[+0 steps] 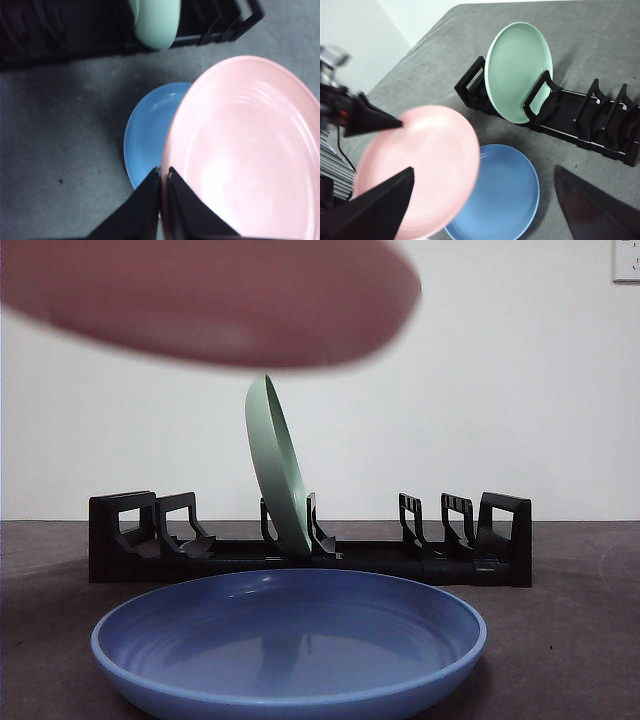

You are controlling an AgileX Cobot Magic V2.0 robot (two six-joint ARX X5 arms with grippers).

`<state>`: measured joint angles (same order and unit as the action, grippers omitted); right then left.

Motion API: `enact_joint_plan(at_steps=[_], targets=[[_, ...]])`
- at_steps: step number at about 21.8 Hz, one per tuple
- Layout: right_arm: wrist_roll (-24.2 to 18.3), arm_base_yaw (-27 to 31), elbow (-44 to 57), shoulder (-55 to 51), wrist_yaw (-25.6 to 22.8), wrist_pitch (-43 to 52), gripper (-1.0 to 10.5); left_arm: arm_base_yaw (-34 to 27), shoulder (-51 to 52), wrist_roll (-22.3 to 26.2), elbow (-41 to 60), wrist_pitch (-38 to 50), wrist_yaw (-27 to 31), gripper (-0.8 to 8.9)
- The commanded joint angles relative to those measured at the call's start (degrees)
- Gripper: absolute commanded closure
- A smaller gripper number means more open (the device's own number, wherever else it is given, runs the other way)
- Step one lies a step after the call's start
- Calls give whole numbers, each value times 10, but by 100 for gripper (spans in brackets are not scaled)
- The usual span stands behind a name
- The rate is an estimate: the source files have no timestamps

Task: Place the plate

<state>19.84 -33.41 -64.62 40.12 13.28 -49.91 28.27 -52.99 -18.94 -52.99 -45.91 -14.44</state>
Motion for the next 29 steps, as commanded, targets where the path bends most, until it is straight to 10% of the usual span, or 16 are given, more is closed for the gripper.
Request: enact_joint_plan(at_steps=[1, 29], targets=[[6, -5, -7, 3, -2, 5, 502, 3, -10, -25, 30, 50, -6, 807], [7, -5, -7, 3, -2, -3, 502, 51, -262, 20, 78, 269, -1, 807]])
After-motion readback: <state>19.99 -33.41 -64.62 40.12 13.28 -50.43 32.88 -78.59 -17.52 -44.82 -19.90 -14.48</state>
